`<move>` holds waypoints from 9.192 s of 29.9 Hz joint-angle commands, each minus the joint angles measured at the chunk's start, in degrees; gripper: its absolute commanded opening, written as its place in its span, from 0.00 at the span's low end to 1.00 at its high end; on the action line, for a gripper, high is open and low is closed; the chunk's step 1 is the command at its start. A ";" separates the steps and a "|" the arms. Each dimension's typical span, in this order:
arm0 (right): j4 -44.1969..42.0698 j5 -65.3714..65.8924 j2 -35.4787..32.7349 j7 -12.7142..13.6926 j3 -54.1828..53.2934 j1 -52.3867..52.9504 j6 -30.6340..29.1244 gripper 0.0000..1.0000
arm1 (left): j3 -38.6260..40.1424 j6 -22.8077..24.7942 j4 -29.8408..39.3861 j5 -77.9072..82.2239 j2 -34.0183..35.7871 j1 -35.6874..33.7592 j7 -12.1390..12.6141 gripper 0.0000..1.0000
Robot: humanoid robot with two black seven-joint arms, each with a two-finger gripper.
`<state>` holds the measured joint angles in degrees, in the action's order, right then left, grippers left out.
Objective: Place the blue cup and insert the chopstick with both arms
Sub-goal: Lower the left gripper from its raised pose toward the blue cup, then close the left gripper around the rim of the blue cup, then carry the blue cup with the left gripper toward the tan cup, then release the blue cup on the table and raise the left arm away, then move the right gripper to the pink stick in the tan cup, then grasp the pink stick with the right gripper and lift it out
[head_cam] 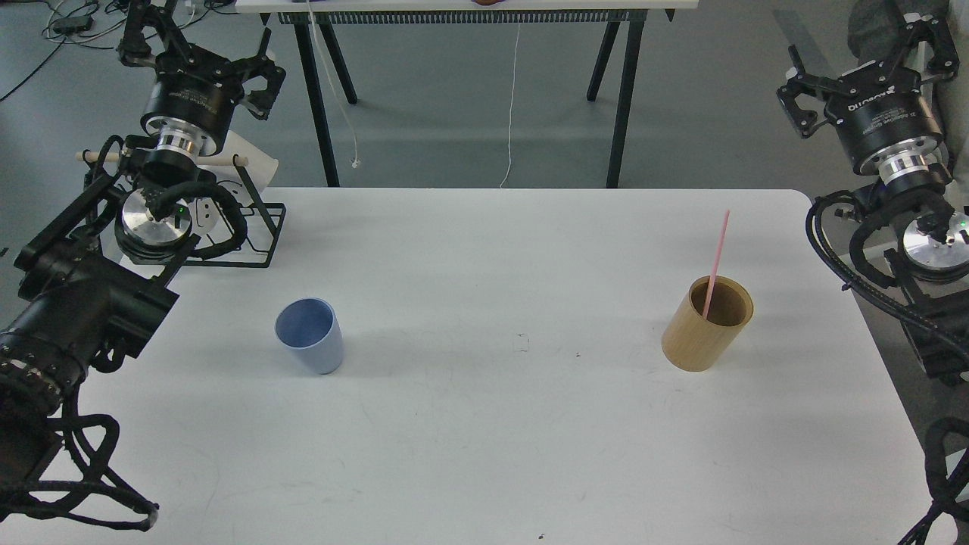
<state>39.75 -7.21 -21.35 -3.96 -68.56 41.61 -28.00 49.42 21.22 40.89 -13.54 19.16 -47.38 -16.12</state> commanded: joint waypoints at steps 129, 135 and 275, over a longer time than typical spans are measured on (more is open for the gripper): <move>0.86 0.79 -5.72 0.09 3.17 9.63 0.00 0.99 | -44.58 6.78 14.75 138.52 -13.36 -14.67 -4.09 0.05; 0.86 0.79 -6.16 0.09 3.17 9.54 0.00 0.99 | -44.67 6.78 14.75 138.34 -13.10 -14.23 -5.33 0.08; 43.04 115.84 -26.45 0.53 28.41 -12.34 25.19 0.01 | -8.11 6.78 -13.03 3.96 -1.41 -5.53 -4.36 0.99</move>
<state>79.31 108.81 -44.85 -3.47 -38.40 29.27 -2.83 41.25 28.00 27.86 -9.58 17.68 -52.90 -20.46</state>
